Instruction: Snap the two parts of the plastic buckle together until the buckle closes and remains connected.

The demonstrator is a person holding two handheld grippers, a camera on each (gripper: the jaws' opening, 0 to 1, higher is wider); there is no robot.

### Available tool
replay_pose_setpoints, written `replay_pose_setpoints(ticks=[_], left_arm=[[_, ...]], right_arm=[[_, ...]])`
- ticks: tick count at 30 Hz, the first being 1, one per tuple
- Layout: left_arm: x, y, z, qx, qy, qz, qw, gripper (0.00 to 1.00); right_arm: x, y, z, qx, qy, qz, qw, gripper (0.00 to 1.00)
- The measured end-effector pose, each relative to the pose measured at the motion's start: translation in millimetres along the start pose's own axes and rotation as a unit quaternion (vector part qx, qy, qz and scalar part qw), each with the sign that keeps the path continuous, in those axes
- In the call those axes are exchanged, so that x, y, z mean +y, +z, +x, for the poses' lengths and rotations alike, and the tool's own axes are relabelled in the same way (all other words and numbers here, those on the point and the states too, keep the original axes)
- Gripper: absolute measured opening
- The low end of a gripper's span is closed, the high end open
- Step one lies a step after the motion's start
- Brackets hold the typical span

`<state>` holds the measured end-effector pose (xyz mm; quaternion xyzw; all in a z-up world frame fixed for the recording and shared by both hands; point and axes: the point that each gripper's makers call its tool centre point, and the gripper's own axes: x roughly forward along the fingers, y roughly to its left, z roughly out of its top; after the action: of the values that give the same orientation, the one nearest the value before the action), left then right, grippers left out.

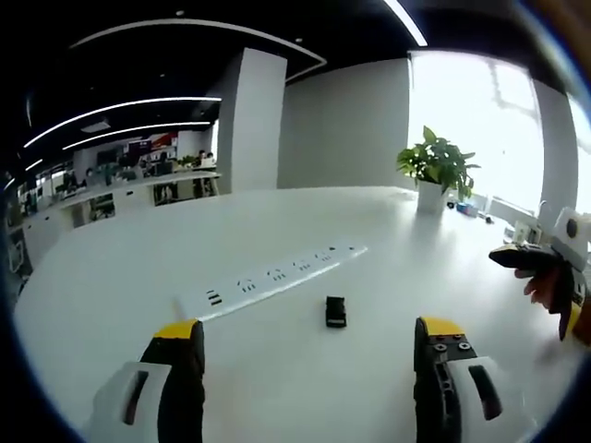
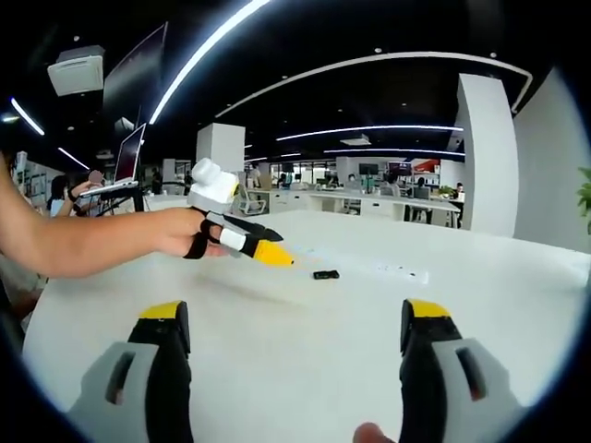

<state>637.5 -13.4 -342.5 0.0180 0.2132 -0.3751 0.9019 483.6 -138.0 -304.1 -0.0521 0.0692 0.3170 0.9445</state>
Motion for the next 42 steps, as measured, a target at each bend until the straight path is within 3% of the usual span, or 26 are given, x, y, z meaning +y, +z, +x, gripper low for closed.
replay_pose_setpoints(ticks=[5, 11, 15, 27, 42], left_arm=[[-4.5, -3.9, -4.0, 0.005, -0.006, 0.004, 1.0, 0.98], [-15.0, -1.0, -11.7, -0.01, -0.016, -0.013, 0.9997, 0.99], [-23.6, -3.2, -14.1, 0.002, -0.017, 0.008, 0.9998, 0.99], [-20.2, 2.1, -18.1, -0.005, -0.003, 0.019, 0.9998, 0.97], [-26.9, -4.6, -24.8, 0.0, -0.009, 0.023, 0.9997, 0.98]], right_arm=[[-0.7, 0.1, -0.9, -0.001, -0.003, 0.001, 1.0, 0.96], [2.0, 0.9, -0.5, -0.002, 0.001, 0.003, 1.0, 0.96], [2.3, 1.9, -0.7, -0.005, 0.001, 0.002, 1.0, 0.96], [1.9, 4.0, -1.5, -0.007, 0.001, 0.001, 1.0, 0.95], [0.2, 3.8, -1.6, -0.006, -0.001, 0.001, 1.0, 0.95]])
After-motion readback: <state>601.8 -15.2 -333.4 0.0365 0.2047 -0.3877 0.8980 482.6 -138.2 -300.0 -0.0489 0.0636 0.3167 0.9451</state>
